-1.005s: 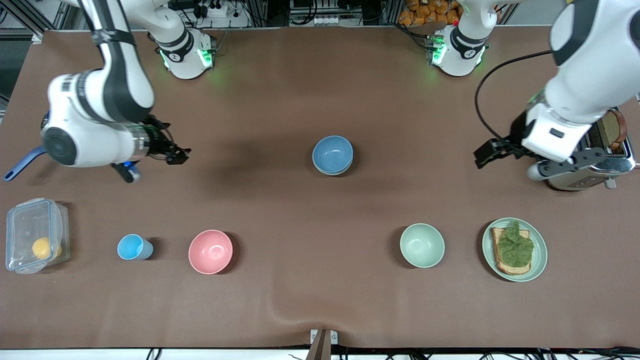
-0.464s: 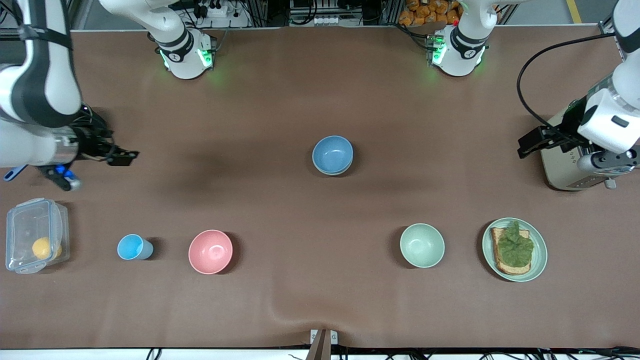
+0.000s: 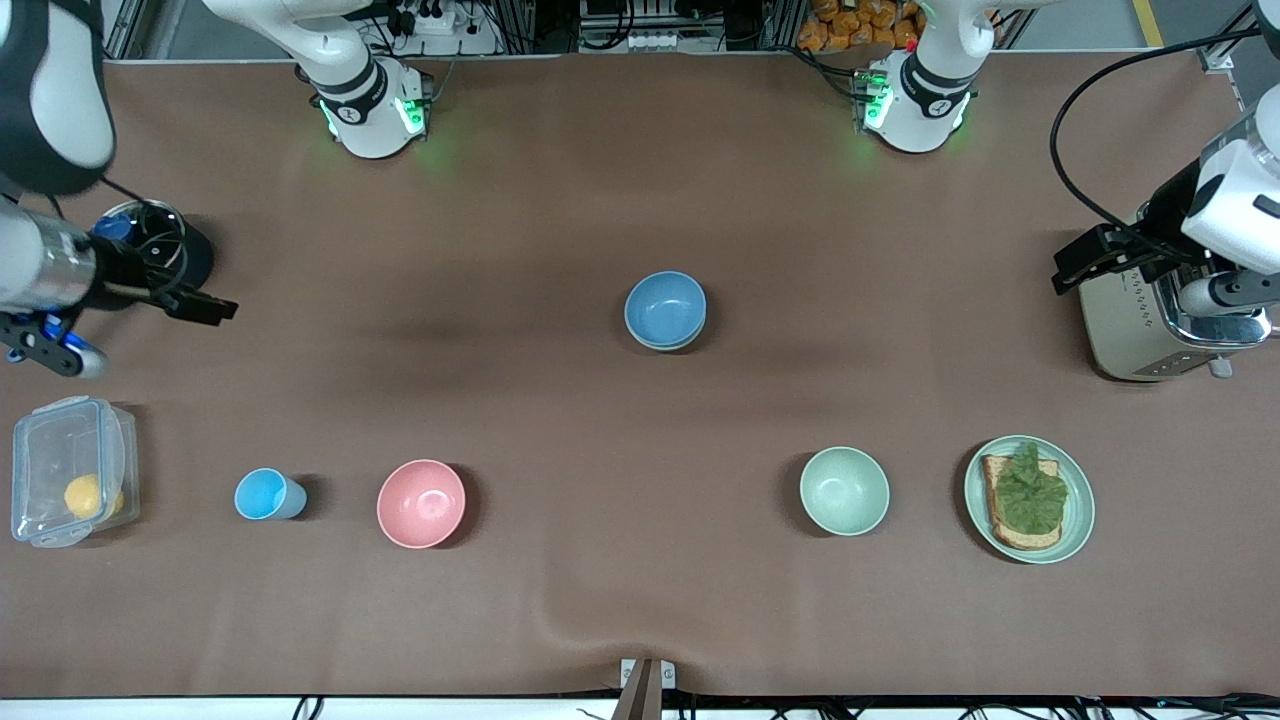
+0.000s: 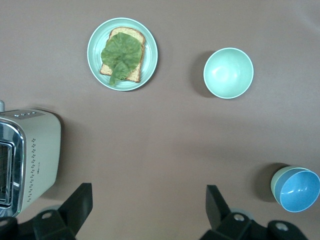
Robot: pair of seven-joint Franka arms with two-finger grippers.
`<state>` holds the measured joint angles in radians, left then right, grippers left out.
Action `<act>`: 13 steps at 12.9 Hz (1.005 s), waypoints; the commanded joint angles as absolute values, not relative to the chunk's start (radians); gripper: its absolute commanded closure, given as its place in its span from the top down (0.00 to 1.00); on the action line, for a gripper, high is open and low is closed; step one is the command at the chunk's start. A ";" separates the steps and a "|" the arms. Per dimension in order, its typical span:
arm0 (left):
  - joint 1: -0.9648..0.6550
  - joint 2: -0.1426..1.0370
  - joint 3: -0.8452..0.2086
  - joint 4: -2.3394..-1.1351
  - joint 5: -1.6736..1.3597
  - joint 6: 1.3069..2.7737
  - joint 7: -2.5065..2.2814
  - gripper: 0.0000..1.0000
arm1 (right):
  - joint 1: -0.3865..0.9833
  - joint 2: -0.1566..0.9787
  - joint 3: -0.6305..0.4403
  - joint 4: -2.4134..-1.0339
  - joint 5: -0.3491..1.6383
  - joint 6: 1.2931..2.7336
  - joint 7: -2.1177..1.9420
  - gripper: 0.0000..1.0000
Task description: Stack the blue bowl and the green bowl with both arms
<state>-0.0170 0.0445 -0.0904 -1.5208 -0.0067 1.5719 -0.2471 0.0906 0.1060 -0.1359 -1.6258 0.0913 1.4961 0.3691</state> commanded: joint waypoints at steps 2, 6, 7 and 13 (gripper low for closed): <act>-0.035 0.012 -0.058 -1.549 -0.031 1.568 -0.184 1.00 | 0.026 0.034 -0.083 -1.586 0.070 1.528 0.185 1.00; -0.034 0.000 -0.058 -1.554 -0.031 1.554 -0.169 1.00 | 0.005 0.003 -0.075 -1.571 0.064 1.612 0.054 1.00; -0.034 -0.008 -0.058 -1.557 -0.031 1.549 -0.160 1.00 | -0.020 -0.001 -0.043 -1.572 0.061 1.623 0.054 1.00; -0.035 -0.005 -0.031 -1.542 -0.021 1.543 -0.106 1.00 | -0.069 -0.040 -0.014 -1.574 0.069 1.612 0.057 1.00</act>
